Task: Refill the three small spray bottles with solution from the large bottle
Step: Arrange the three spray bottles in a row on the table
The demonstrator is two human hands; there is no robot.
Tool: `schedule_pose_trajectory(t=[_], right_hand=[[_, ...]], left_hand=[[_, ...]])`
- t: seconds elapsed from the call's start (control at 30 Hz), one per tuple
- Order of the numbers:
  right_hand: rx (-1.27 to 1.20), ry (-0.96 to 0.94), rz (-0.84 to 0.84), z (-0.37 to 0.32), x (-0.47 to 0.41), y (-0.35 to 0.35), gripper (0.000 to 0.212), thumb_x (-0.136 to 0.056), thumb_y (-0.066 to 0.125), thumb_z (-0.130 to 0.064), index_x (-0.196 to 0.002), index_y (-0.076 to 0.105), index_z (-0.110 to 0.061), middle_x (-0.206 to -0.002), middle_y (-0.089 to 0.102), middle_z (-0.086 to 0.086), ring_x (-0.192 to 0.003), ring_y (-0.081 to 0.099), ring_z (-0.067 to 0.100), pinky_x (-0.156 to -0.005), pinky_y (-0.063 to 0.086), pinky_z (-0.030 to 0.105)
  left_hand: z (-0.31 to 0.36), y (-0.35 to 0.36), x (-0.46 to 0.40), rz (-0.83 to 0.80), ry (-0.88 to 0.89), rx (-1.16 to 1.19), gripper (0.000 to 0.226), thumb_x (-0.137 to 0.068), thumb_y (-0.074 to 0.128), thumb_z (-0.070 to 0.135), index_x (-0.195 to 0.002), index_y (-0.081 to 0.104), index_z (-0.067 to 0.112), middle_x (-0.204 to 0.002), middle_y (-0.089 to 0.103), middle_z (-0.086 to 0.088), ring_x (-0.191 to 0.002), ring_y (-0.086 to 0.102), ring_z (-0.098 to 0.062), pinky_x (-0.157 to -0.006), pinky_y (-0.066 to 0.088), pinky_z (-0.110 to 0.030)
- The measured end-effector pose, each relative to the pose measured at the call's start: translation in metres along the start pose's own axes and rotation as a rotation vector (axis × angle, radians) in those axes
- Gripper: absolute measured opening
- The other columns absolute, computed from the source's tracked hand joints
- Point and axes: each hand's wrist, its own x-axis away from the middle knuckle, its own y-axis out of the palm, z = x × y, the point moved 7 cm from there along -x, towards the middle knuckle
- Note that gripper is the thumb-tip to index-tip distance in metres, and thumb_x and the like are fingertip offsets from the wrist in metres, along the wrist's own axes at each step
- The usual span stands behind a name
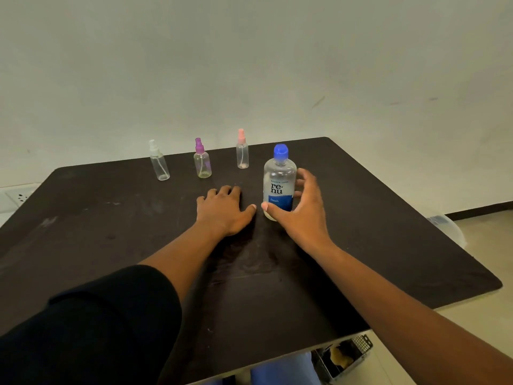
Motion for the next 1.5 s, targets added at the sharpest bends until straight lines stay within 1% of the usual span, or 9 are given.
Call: schedule_pose_trajectory(t=[0.17,0.27,0.37,0.57,0.67,0.77,0.93,1.2,1.5], right_hand=[[-0.058,-0.136,0.319,-0.035,0.031,-0.012,0.038,-0.087,0.082,-0.031,-0.101,0.048,-0.023,-0.098,0.053,-0.006,-0.083,0.055,0.01,-0.073,0.054,0.037],[-0.146,-0.255,0.18,-0.063,0.039,0.009,0.021,-0.092,0.078,-0.02,-0.089,0.058,-0.021,-0.081,0.061,-0.008,-0.071,0.06,0.012,-0.064,0.054,0.029],[-0.171,-0.271,-0.004,-0.08,0.031,0.043,0.01,-0.096,0.074,-0.02,-0.101,0.066,-0.022,-0.09,0.068,-0.01,-0.083,0.067,0.011,-0.073,0.06,0.03],[-0.146,-0.007,-0.115,-0.082,-0.024,0.107,0.047,-0.105,0.06,-0.023,-0.151,0.05,-0.019,-0.15,0.056,0.005,-0.137,0.056,0.021,-0.116,0.046,0.046],[-0.172,0.243,-0.127,-0.073,-0.055,0.132,0.06,-0.105,0.053,-0.016,-0.161,0.031,-0.016,-0.162,0.039,0.01,-0.145,0.046,0.031,-0.119,0.043,0.048],[-0.218,0.406,-0.041,-0.059,-0.086,0.152,0.071,-0.1,0.055,-0.01,-0.163,0.022,-0.012,-0.163,0.032,0.014,-0.148,0.039,0.036,-0.12,0.041,0.051],[-0.19,0.416,0.176,-0.041,-0.132,0.166,0.078,-0.101,0.062,-0.014,-0.166,0.018,-0.012,-0.17,0.025,0.014,-0.158,0.026,0.036,-0.129,0.028,0.049],[-0.169,0.317,0.33,-0.03,-0.168,0.182,0.063,-0.101,0.065,-0.013,-0.158,0.038,-0.018,-0.161,0.045,0.007,-0.15,0.041,0.029,-0.122,0.038,0.046],[-0.17,0.291,0.331,-0.03,-0.162,0.183,0.034,-0.105,0.057,-0.01,-0.138,0.052,-0.017,-0.133,0.061,0.005,-0.124,0.061,0.028,-0.102,0.055,0.047]], left_hand=[[-0.011,-0.005,0.002,0.039,0.007,0.177,0.059,-0.106,0.041,0.059,-0.153,0.048,0.023,-0.157,0.053,-0.006,-0.142,0.05,-0.034,-0.114,0.042,-0.053],[-0.025,-0.016,0.009,0.2,0.01,0.31,0.045,-0.106,0.05,0.047,-0.142,0.059,0.021,-0.141,0.066,-0.005,-0.126,0.063,-0.03,-0.101,0.053,-0.047],[-0.044,-0.028,0.014,0.368,-0.023,0.416,0.03,-0.103,0.056,0.038,-0.125,0.068,0.021,-0.125,0.071,-0.002,-0.111,0.068,-0.027,-0.09,0.056,-0.043],[-0.085,-0.045,-0.008,0.463,-0.177,0.548,0.037,-0.103,0.059,0.038,-0.133,0.061,0.015,-0.132,0.064,-0.009,-0.113,0.067,-0.032,-0.094,0.05,-0.042],[-0.097,-0.046,-0.026,0.425,-0.225,0.554,0.054,-0.104,0.061,0.037,-0.149,0.049,0.01,-0.151,0.052,-0.014,-0.132,0.058,-0.036,-0.105,0.046,-0.047],[-0.106,-0.042,-0.045,0.388,-0.243,0.56,0.066,-0.103,0.065,0.034,-0.157,0.039,0.006,-0.159,0.045,-0.017,-0.142,0.05,-0.036,-0.111,0.043,-0.048],[-0.116,-0.032,-0.073,0.368,-0.227,0.606,0.071,-0.101,0.067,0.038,-0.158,0.038,0.007,-0.159,0.047,-0.013,-0.143,0.051,-0.034,-0.11,0.044,-0.045],[-0.125,-0.025,-0.101,0.447,-0.22,0.64,0.067,-0.094,0.074,0.05,-0.146,0.052,0.013,-0.139,0.066,-0.005,-0.128,0.063,-0.028,-0.101,0.049,-0.041],[-0.126,-0.027,-0.098,0.474,-0.191,0.669,0.043,-0.094,0.075,0.047,-0.124,0.067,0.017,-0.118,0.074,0.001,-0.11,0.069,-0.022,-0.095,0.054,-0.038]])
